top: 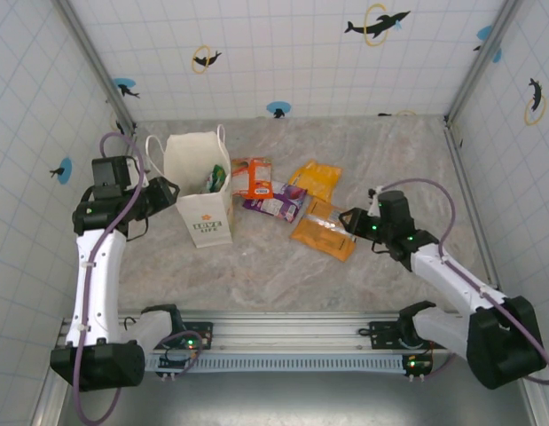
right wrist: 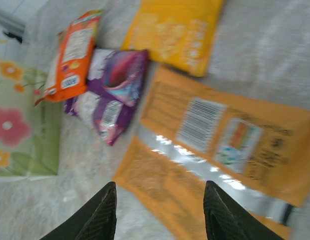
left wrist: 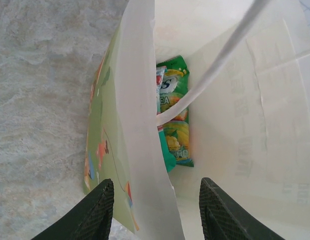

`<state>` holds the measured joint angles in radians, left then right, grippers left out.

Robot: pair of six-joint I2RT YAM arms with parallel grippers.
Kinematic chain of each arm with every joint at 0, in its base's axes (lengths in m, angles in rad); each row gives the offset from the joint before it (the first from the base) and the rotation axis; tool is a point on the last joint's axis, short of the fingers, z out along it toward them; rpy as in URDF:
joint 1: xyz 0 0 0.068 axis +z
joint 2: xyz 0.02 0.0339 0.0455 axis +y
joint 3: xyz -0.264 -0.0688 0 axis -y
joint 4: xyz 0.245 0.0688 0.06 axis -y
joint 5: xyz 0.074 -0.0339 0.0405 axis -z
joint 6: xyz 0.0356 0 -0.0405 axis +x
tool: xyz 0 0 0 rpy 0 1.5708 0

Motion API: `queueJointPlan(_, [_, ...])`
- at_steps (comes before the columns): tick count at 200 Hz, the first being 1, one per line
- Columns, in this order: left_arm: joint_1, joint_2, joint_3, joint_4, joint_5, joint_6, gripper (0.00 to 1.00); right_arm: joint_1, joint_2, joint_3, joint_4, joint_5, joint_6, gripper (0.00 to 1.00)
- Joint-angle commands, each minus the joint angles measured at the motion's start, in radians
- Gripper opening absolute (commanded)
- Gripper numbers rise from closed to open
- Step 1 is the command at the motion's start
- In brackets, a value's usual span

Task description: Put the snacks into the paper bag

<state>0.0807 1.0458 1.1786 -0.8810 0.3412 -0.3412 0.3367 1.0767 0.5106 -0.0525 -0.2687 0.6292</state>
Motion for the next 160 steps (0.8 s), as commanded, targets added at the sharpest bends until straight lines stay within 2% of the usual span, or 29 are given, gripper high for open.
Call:
queueJointPlan(1, [0.008, 0.011, -0.001, 0.012, 0.02, 0.005, 0.48, -0.118, 0.012, -0.063, 0.102, -0.201, -0.066, 0.49])
queueJointPlan(11, [0.009, 0.013, 0.001, 0.011, 0.018, 0.007, 0.48, -0.178, 0.04, -0.081, 0.123, -0.261, -0.085, 0.49])
queueJointPlan(27, [0.007, 0.014, 0.0, 0.013, 0.014, 0.005, 0.48, -0.254, 0.089, -0.087, 0.154, -0.284, -0.113, 0.5])
queueJointPlan(65, [0.008, 0.014, -0.008, 0.031, 0.003, 0.001, 0.47, -0.35, 0.226, -0.098, 0.25, -0.354, -0.131, 0.52])
queueJointPlan(85, [0.008, 0.019, -0.005, 0.03, 0.0, 0.001, 0.47, -0.36, 0.301, -0.088, 0.302, -0.406, -0.129, 0.53])
queueJointPlan(141, [0.008, 0.019, -0.003, 0.043, -0.019, -0.005, 0.46, -0.36, 0.445, -0.06, 0.374, -0.451, -0.138, 0.55])
queueJointPlan(160, [0.007, 0.017, -0.009, 0.048, -0.025, -0.008, 0.46, -0.355, 0.475, -0.076, 0.449, -0.471, -0.115, 0.55])
